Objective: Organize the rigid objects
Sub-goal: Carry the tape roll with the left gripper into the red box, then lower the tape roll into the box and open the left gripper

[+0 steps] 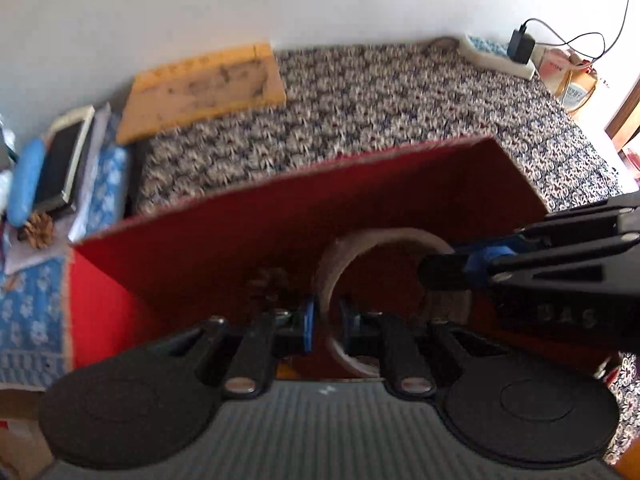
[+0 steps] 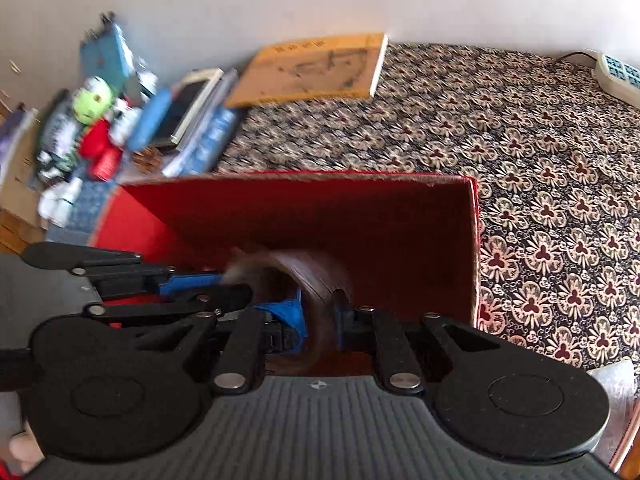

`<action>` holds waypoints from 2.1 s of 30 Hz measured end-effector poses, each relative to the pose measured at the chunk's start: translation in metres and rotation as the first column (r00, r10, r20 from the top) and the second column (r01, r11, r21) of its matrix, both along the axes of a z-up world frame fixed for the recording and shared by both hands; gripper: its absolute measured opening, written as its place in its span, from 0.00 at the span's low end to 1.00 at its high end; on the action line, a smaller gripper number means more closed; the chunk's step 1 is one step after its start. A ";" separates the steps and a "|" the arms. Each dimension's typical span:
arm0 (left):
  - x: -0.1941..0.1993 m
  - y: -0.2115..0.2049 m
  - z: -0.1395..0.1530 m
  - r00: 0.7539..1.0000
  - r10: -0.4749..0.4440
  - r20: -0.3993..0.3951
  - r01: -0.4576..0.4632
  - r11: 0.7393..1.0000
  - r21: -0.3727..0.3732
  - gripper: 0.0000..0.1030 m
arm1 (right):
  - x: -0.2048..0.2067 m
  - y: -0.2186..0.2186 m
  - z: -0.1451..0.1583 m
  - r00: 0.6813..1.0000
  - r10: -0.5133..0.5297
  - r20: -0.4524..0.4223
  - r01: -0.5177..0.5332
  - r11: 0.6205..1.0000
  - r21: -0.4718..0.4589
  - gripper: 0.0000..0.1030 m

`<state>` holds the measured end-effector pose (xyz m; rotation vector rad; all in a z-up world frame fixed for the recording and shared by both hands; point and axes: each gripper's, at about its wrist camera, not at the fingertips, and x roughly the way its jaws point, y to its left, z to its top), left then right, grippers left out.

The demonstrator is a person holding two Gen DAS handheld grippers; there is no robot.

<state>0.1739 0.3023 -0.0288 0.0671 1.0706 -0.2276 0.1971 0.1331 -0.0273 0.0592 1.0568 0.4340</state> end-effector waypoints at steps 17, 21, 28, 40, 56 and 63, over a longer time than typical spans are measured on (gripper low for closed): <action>0.001 -0.006 -0.011 0.998 0.051 0.041 -0.055 0.993 0.105 0.25 | 0.005 -0.002 -0.018 0.997 -0.044 0.065 0.042 0.998 0.036 0.00; -0.001 -0.006 -0.009 0.995 0.067 0.075 -0.076 0.990 0.123 0.44 | 0.003 -0.004 -0.017 0.994 -0.066 0.087 0.059 0.995 0.078 0.00; -0.005 -0.008 -0.008 0.989 0.095 0.113 -0.113 0.980 0.164 0.47 | -0.003 -0.003 -0.015 0.987 -0.101 0.128 0.090 0.992 0.091 0.00; -0.009 -0.008 -0.006 0.982 0.114 0.151 -0.140 0.975 0.172 0.54 | -0.006 -0.003 -0.015 0.984 -0.115 0.138 0.101 0.989 0.105 0.00; -0.009 -0.008 -0.007 0.978 0.152 0.144 -0.178 0.966 0.187 0.59 | -0.006 -0.004 -0.017 0.988 -0.104 0.118 0.092 0.990 0.103 0.00; -0.005 -0.004 -0.009 0.973 0.193 0.129 -0.215 0.958 0.187 0.61 | -0.006 -0.006 -0.016 0.986 -0.111 0.126 0.096 0.988 0.122 0.00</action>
